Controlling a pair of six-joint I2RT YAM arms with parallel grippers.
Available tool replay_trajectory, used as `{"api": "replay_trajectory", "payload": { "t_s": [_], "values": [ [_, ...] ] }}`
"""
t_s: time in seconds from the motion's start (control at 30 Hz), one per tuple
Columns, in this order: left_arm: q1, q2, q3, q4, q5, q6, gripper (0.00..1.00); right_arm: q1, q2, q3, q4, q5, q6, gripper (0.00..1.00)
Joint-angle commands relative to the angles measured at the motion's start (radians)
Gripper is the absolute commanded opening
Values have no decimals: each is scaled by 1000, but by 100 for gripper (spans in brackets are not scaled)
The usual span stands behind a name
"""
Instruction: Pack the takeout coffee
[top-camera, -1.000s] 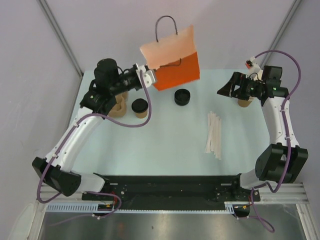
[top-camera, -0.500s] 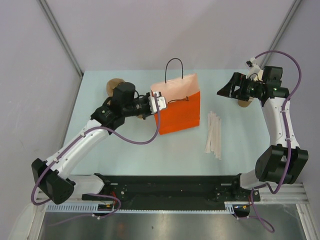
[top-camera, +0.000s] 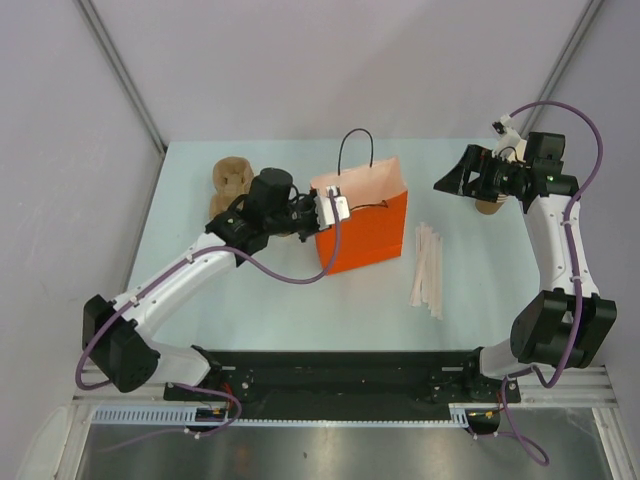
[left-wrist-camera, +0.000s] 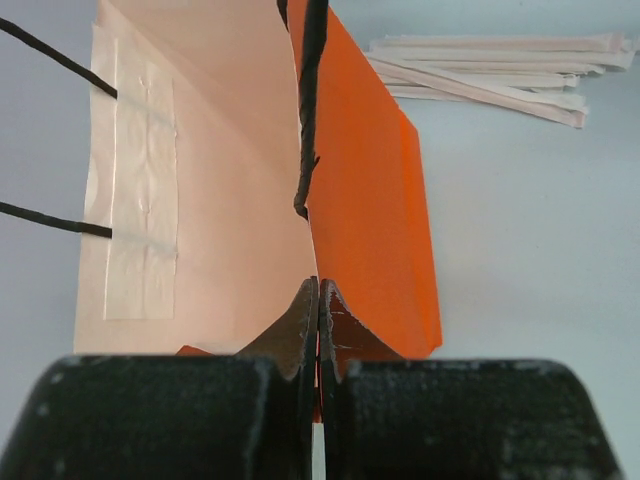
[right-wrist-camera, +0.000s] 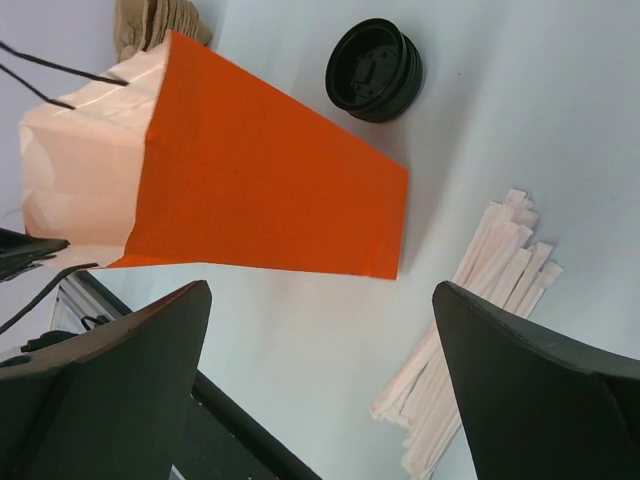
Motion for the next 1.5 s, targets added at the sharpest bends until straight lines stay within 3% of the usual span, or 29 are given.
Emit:
{"api": "replay_trajectory", "payload": {
  "t_s": [0.0, 0.07, 0.1, 0.2, 0.5, 0.63, 0.7, 0.87, 1.03, 1.17, 1.47],
  "values": [
    [-16, 10, 8, 30, 15, 2, 2, -3, -18, 19, 4, -20, 0, 99],
    [-16, 12, 14, 4, 15, 8, 16, -5, -19, 19, 6, -22, 0, 100],
    [-16, 12, 25, -7, 14, 10, 36, -3, -21, 19, 6, -20, 0, 100],
    [-16, -5, 49, -67, 14, 10, 65, -3, -22, 19, 4, -20, -4, 100],
    [1, -175, 161, -248, 136, -70, 91, -3, -33, 19, 3, -23, -4, 100],
    [126, -222, 212, -236, 207, -249, 91, -3, -41, 21, 1, -25, -4, 100],
    [279, -209, 221, -196, 196, -376, 88, -3, -44, 19, 1, -23, -3, 100],
    [585, -102, 256, -219, 32, -511, 80, -3, -48, 19, 3, -19, 0, 100],
    [740, 123, 336, -312, -100, -524, 68, -3, -47, 19, 6, -19, 5, 100],
    [766, 257, 411, -334, -147, -493, 56, -2, -45, 18, 1, -13, 3, 100],
    [733, 438, 509, -290, -129, -538, 52, -2, -42, 1, 3, -5, -1, 100]
  ]
}}
